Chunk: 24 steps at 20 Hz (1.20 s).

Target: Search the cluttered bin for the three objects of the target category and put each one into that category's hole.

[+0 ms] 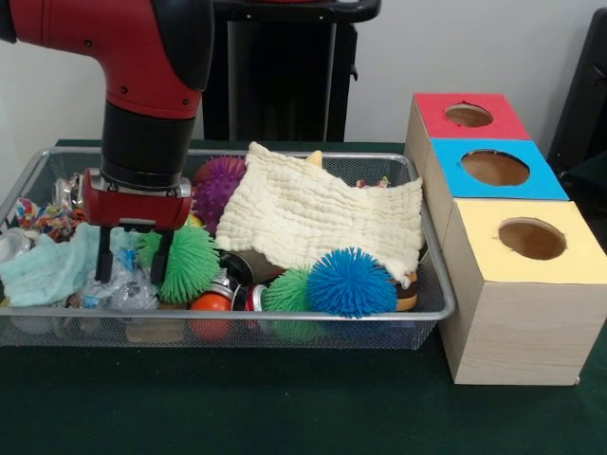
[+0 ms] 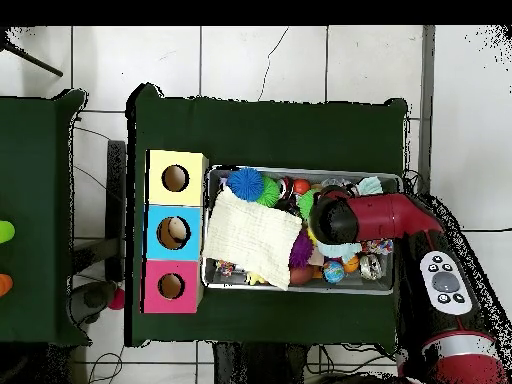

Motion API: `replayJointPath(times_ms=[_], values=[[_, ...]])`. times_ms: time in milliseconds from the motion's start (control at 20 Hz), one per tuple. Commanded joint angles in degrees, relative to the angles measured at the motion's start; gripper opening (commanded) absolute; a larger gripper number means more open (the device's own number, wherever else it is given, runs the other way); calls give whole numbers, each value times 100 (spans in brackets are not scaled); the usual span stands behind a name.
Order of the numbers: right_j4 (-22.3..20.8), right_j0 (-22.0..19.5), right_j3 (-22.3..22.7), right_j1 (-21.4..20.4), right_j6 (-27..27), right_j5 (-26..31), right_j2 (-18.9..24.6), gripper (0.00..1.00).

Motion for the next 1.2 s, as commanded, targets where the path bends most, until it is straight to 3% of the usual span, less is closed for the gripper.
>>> replayJointPath(times_ms=[50,1200], values=[[-304,-275,153,414,-1359,930,263,100],[-609,-484,169,627,-1189,316,321,100]])
